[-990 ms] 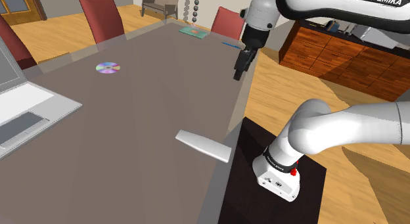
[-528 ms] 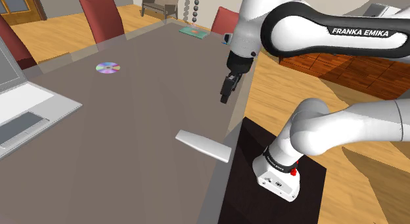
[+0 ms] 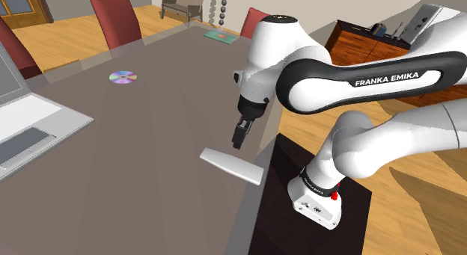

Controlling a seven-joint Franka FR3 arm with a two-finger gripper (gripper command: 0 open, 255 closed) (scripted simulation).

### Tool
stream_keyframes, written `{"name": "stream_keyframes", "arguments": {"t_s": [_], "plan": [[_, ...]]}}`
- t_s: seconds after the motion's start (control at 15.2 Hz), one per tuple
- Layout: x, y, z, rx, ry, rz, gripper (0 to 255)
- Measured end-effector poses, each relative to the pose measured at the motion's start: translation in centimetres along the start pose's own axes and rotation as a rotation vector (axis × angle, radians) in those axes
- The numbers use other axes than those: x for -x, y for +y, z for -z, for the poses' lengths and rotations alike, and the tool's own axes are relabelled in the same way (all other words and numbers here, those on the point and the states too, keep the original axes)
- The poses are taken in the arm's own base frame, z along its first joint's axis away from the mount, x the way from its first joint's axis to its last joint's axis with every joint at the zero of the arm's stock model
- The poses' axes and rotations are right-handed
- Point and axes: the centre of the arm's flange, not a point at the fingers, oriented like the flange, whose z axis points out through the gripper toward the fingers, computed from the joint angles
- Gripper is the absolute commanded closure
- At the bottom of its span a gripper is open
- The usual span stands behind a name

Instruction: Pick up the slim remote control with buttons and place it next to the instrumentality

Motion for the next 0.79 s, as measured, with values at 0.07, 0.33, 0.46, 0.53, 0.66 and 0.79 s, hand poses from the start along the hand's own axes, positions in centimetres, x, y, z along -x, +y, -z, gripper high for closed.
{"name": "stream_keyframes", "arguments": {"t_s": [0.07, 0.33, 0.46, 0.53, 0.66, 0.79], "plan": [[0.0, -0.9, -0.9, 0.001, 0.001, 0.009, 0], [-0.2, -4.1, -4.3, 0.006, 0.003, 0.04, 0], [-0.4, -4.5, -5.7, 0.006, 0.003, 0.043, 0], [-0.3, -4.5, -6.2, 0.006, 0.003, 0.044, 0], [-0.4, -4.6, -7.2, 0.006, 0.004, 0.044, 0], [-0.4, -4.6, -8.2, 0.006, 0.004, 0.044, 0]]}}
